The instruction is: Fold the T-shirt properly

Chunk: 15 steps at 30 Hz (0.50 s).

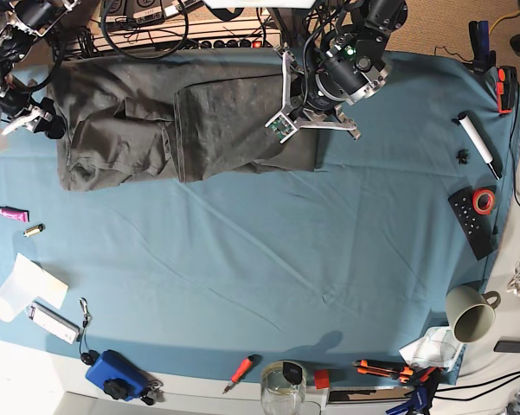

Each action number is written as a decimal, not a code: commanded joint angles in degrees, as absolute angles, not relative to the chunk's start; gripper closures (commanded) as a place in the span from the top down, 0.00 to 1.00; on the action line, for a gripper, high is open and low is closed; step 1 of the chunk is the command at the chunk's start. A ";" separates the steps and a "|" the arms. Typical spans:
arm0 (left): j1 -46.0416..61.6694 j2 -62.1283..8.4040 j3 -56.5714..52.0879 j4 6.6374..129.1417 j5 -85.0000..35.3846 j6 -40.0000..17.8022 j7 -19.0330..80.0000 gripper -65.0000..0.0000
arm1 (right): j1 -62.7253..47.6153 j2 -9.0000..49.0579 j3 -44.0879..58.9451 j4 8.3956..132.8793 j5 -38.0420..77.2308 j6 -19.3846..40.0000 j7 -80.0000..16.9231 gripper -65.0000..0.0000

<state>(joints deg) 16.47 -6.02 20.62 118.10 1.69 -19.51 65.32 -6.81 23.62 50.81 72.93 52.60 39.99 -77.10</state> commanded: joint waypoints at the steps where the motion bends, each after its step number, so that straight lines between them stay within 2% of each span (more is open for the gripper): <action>1: 16.34 -5.74 20.73 118.93 1.28 -19.33 64.64 0.00 | -6.31 24.75 50.68 72.10 52.42 40.00 -77.28 0.43; 9: 16.34 -5.74 20.73 118.93 1.28 -19.33 64.14 0.00 | -6.35 24.62 46.76 68.88 60.05 40.00 -80.00 0.43; 15: 16.34 -5.72 20.73 118.93 1.28 -19.33 64.01 0.00 | -6.35 24.60 40.82 68.88 60.18 40.00 -80.00 0.43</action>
<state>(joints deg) 16.47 -6.02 20.62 118.10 1.69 -19.51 64.84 -6.04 23.97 41.10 68.73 63.18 40.38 -77.41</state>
